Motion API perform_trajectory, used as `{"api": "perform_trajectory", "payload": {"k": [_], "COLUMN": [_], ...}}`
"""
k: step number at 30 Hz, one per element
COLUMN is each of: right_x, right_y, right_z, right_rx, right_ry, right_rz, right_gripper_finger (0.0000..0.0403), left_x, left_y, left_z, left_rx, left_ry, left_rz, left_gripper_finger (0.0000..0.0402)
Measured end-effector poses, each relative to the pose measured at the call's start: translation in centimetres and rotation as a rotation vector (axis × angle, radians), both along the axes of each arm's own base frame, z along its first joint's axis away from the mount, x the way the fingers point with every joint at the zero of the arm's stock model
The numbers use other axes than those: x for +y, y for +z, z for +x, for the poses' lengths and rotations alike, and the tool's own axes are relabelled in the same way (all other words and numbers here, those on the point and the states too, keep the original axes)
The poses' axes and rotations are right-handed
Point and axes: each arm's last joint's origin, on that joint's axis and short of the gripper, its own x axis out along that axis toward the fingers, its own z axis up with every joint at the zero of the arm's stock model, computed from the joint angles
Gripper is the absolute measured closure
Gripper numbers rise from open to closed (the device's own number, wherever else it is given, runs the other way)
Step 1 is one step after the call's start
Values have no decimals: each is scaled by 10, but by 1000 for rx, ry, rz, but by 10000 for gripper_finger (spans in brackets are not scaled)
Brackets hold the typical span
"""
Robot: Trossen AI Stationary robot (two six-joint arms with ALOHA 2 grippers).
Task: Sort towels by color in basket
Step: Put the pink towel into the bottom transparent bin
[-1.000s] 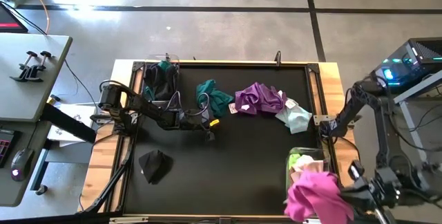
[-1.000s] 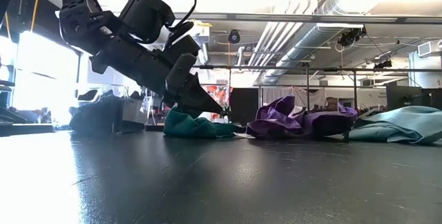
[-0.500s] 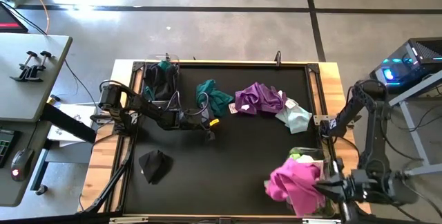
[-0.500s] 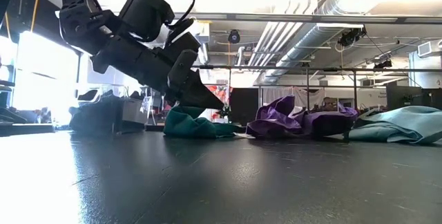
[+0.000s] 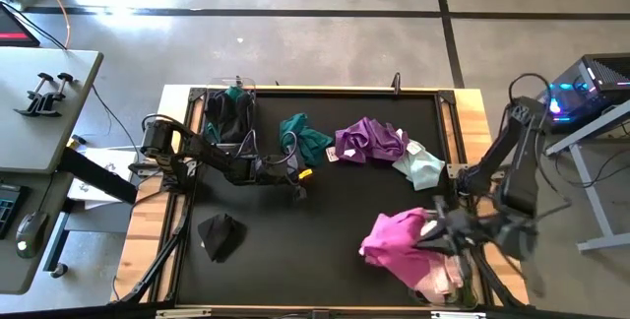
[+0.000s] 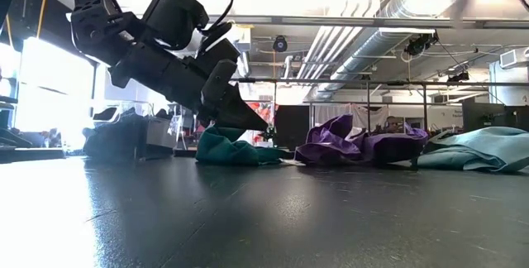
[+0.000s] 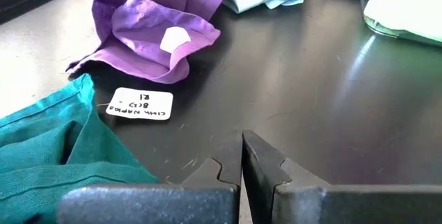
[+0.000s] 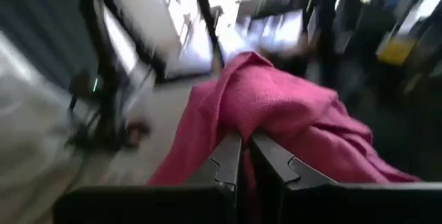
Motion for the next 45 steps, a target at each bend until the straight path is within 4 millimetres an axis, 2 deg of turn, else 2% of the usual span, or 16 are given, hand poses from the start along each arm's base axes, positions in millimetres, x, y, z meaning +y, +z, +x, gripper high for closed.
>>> {"api": "perform_trajectory", "payload": {"k": [4,9,12,15,20,31,39,45], "right_x": [-12,-3,2,1,-1,15,8,19], "right_y": [-12,-27,-27,-19,-3,-28,-47,-75], "right_z": [14,13,4,-6,-17,-4,38,81], "right_rx": [367,879,1127,1287,1412,1610,1472,1390], "right_ry": [34,-15,-138,-297,-546,-436,-407,-156], "right_rz": [193,392,398,326,153,30,-119,-204], "right_gripper_finger": [392,397,397,397,397,397,392,391], "left_x": [0,0,0,0,0,0,0,0], "left_y": [0,0,-1,-1,0,0,0,0], "left_z": [0,0,0,0,0,0,0,0], "left_rx": [1,6,4,2,2,-4,-4,-4], "left_ry": [0,1,4,7,7,11,12,12], "left_rz": [0,-1,-9,-15,-15,-14,-13,-13], "left_gripper_finger": [401,402,402,401,402,401,402,402]}}
